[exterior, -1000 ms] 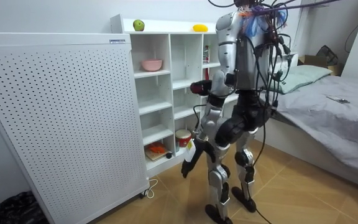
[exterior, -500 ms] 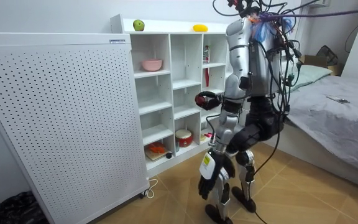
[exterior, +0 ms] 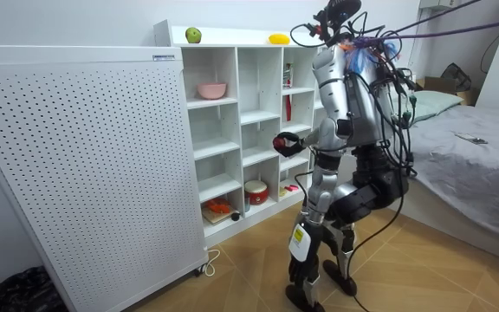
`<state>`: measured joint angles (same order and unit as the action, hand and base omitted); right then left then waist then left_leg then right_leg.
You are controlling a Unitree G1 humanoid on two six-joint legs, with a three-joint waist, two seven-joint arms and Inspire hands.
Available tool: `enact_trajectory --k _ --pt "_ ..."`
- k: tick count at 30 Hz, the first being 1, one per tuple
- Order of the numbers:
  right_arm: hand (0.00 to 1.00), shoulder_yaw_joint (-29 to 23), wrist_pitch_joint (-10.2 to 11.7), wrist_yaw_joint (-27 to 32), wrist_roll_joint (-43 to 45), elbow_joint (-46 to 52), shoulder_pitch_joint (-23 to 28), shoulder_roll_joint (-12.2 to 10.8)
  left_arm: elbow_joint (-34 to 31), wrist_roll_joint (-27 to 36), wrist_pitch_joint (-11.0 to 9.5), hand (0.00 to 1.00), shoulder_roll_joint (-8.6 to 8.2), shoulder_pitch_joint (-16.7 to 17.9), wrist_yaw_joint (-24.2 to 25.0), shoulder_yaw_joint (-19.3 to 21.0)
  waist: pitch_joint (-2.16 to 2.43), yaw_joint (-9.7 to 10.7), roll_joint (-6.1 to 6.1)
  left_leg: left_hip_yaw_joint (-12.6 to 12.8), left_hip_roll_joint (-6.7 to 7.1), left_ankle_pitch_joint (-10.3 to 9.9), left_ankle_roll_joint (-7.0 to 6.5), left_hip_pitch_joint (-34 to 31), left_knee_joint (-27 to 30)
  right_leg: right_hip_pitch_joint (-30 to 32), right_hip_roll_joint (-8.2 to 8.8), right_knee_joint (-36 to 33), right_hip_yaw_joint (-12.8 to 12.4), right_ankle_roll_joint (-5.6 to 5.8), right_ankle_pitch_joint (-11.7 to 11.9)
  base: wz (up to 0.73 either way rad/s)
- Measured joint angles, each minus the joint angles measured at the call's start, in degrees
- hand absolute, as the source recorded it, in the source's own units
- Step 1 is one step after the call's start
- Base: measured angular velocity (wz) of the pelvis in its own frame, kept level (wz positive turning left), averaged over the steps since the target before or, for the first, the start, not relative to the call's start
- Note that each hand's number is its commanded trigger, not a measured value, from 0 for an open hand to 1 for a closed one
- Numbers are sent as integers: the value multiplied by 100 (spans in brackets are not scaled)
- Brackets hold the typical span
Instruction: Arrange fruit in the closet
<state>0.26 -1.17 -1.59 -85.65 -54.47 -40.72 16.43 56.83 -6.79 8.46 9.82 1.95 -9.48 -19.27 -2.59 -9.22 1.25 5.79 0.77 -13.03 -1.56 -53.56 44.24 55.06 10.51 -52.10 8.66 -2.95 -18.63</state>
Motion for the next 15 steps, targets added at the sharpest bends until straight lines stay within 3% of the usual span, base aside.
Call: enact_trajectory --k 6,12,13,14,15 --pt "100 -164 -11 239 -193 3 -177 15 -84 114 25 0 9 4 12 -7 9 -84 13 21 6 -40 -12 -38 50 17 110 -76 65 2 -80 7" --pt "100 -165 124 606 -195 12 -747 272 -130 267 -10 0 79 5 14 -6 13 -106 19 46 -8 -55 -32 -46 49 18 138 -59 93 -6 -84 -1" --pt "74 -165 173 644 -195 14 -861 337 -131 268 -18 0 87 5 13 -6 13 -125 20 50 -7 -54 -33 -41 54 7 138 -53 101 -5 -84 0" --pt "9 -166 195 656 -195 14 -900 368 -131 267 -19 0 91 5 14 -7 13 -137 20 51 -6 -54 -33 -37 57 -2 138 -50 110 -5 -84 0" --pt "0 -167 252 682 -195 14 -956 403 -131 267 -18 0 101 8 14 -7 14 -157 19 53 -8 -54 -33 -30 66 -18 138 -48 130 -5 -84 0"
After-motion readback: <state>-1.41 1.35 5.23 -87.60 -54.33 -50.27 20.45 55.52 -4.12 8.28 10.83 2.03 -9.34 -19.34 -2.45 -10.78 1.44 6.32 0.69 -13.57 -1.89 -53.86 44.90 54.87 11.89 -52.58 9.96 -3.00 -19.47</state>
